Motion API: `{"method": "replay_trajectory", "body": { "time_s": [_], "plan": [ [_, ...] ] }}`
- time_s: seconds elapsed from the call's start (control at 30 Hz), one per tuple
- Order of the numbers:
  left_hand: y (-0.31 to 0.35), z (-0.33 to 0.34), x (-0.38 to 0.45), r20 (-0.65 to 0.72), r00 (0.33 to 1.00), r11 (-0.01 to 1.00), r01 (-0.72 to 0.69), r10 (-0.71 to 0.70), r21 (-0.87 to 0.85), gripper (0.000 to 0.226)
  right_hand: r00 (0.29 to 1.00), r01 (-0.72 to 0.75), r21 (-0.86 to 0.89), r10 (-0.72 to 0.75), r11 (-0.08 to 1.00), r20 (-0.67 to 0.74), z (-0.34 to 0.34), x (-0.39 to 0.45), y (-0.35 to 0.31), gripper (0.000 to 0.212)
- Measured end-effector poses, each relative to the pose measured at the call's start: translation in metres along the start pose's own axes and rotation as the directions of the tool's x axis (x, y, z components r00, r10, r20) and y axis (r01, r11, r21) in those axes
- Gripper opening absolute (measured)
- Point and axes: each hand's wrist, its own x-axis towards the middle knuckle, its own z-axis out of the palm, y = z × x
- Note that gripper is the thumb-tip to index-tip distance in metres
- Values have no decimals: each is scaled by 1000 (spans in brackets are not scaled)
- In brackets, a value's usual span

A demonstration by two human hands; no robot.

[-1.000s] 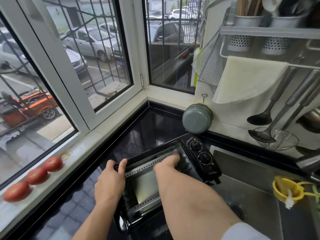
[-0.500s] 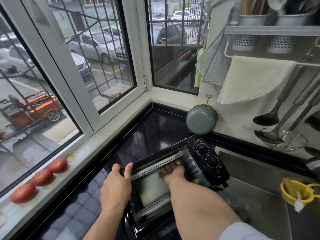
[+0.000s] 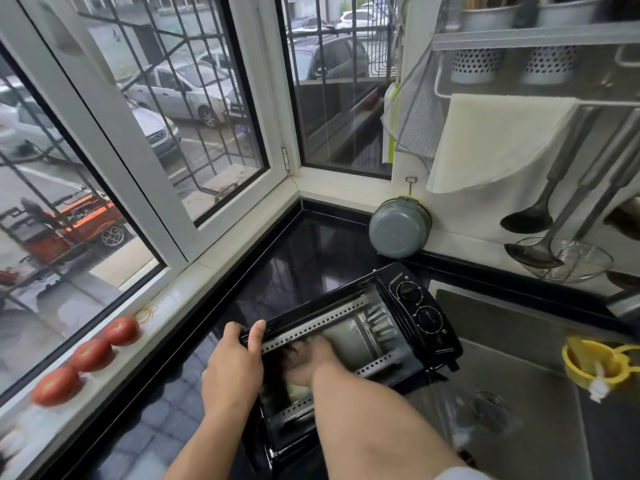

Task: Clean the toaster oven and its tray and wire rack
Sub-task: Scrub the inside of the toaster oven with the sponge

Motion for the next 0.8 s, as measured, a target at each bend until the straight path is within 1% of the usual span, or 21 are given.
{"method": "replay_trajectory", "body": {
  "time_s": [0.03, 0.1, 0.13, 0.17, 0.23, 0.3, 0.33, 0.4, 0.43, 0.47, 0.5, 0.53, 0.63, 0.7, 0.73, 0.8],
  "plan": [
    [0, 0, -1, -2, 1000, 1000, 2, -2, 0, 46, 999, 36, 33, -35, 999, -24, -5, 0, -9, 52],
    [0, 1, -3, -9, 1000, 1000, 9, -9, 5, 46, 976, 185, 163, -162, 969, -149, -13, 0, -31, 57],
    [-1, 1, -4, -11, 1000, 1000, 12, -12, 7, 46, 949, 277, 216, -231, 936, -214, -15, 0, -42, 56],
    [-1, 1, -4, -12, 1000, 1000, 18, -17, 4, 47, 928, 341, 269, -276, 901, -251, -15, -2, -52, 53],
    [-2, 1, -4, -13, 999, 999, 35, -35, 0, 48, 913, 373, 278, -299, 885, -276, -15, -3, -65, 41],
    [-4, 2, -4, -24, 999, 999, 45, -44, 8, 47, 933, 317, 220, -263, 922, -244, -15, -4, -65, 30],
    [-3, 3, -4, -28, 999, 999, 45, -45, 10, 47, 947, 265, 165, -225, 950, -229, -15, -3, -59, 30],
    [-3, 2, -3, -32, 999, 999, 41, -41, 3, 48, 975, 132, -13, -133, 991, -176, -10, -1, -37, 28],
    [-2, 2, -2, -32, 999, 999, 36, -36, 1, 48, 990, 48, -97, -60, 994, -124, -5, 0, -23, 28],
    [-2, 2, -1, -25, 999, 1000, 29, -29, 1, 48, 997, -29, -160, 18, 987, -74, 0, -1, -10, 34],
    [-2, 2, 0, -16, 1000, 1000, 23, -23, -2, 47, 996, -89, -195, 84, 977, -34, 6, -1, 0, 39],
    [-2, 2, 1, -7, 1000, 1000, 20, -20, -8, 46, 993, -122, -210, 121, 970, -16, 9, 0, 6, 40],
    [-4, 2, 3, -4, 1000, 1000, 24, -24, -9, 47, 990, -141, -272, 142, 952, -15, 14, -1, 9, 41],
    [-3, 2, 3, -6, 1000, 1000, 26, -26, -2, 49, 993, -115, -301, 101, 947, -59, 16, -7, 5, 36],
    [-3, 3, 3, -9, 1000, 1000, 25, -25, 0, 49, 994, -92, -302, 69, 949, -85, 13, -6, 2, 33],
    [-3, 3, 4, -13, 1000, 1000, 25, -25, -1, 49, 992, -89, -262, 61, 961, -111, 14, -10, 1, 28]
  ]
}}
